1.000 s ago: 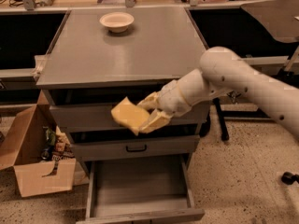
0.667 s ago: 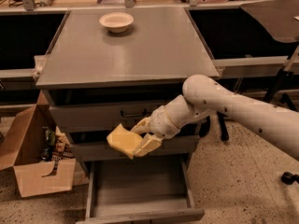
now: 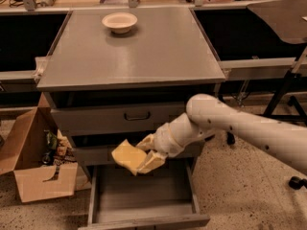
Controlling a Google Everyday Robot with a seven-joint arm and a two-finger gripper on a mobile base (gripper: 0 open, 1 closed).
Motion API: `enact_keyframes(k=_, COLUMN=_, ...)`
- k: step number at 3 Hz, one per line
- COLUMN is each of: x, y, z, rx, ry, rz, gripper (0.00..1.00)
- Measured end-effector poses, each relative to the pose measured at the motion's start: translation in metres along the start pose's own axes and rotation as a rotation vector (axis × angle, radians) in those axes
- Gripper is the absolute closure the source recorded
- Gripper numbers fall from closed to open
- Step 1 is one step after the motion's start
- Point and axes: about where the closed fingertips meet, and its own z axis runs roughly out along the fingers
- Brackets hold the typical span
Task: Place sponge into bottom drawer
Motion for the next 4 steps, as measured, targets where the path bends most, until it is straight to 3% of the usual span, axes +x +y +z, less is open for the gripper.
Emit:
enact_keyframes(k=1, x=0.066, y=0.025, z=0.069, rx=0.022, ry=-0.051, rz=0.111, gripper=1.00)
enact_keyframes(k=2, x=0.111, y=0.033, z=0.123, rx=0.036, ry=-0.107, rz=0.196, gripper=1.00)
enact_keyframes(k=3, x=0.111, y=0.033, z=0.123, rx=0.036, ry=-0.107, rz=0.196, gripper=1.00)
enact_keyframes(k=4, x=0.136, y=0.024, z=0.145, rx=0.057, ry=-0.122, rz=0.225, gripper=1.00)
